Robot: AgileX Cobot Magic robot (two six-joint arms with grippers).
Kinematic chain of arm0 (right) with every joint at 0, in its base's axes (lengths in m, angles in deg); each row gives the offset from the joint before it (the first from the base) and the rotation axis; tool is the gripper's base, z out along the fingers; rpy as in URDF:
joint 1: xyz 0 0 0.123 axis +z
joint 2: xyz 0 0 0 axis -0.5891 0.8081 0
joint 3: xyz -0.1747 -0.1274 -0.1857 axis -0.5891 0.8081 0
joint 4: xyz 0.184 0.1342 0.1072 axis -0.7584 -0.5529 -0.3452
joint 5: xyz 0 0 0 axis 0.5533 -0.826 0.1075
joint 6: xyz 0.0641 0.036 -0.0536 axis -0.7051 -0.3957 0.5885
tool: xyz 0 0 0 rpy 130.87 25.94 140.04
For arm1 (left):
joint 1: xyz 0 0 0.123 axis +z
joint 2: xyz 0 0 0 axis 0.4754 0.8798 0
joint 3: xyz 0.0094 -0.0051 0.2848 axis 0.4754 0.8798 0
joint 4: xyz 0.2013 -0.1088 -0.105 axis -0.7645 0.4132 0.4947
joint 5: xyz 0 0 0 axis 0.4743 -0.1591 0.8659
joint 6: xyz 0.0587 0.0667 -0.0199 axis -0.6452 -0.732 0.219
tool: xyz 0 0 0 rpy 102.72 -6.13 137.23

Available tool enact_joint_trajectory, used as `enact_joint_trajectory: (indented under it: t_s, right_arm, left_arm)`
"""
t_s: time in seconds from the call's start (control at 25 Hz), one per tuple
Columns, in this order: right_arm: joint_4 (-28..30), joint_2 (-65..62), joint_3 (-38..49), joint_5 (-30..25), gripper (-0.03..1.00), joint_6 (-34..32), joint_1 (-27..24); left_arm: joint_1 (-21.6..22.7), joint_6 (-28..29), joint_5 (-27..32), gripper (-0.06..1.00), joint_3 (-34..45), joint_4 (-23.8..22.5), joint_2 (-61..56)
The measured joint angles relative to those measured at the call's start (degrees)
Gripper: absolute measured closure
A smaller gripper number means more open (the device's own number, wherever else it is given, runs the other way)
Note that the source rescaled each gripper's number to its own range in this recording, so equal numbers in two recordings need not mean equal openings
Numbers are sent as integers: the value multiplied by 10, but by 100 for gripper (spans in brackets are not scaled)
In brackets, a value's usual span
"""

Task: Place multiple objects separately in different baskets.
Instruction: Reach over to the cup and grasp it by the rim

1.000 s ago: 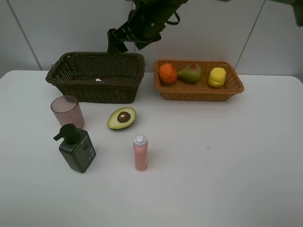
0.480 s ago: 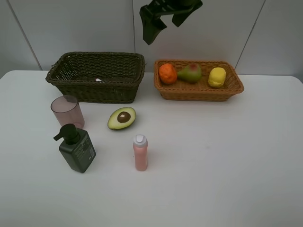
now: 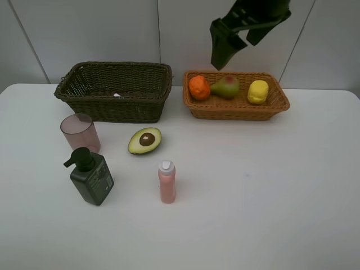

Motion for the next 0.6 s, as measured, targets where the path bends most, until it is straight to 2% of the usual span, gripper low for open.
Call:
enact_joint_trajectory:
  t_s: [0.4, 0.6]
  right_arm:
    - [-6, -260, 270, -1, -3, 0, -25]
    - [-5, -404, 393, 7, -3, -2, -73]
  left_arm:
    - [0, 0, 0, -6, 0, 0, 0]
    - [0, 0, 0, -6, 0, 0, 0]
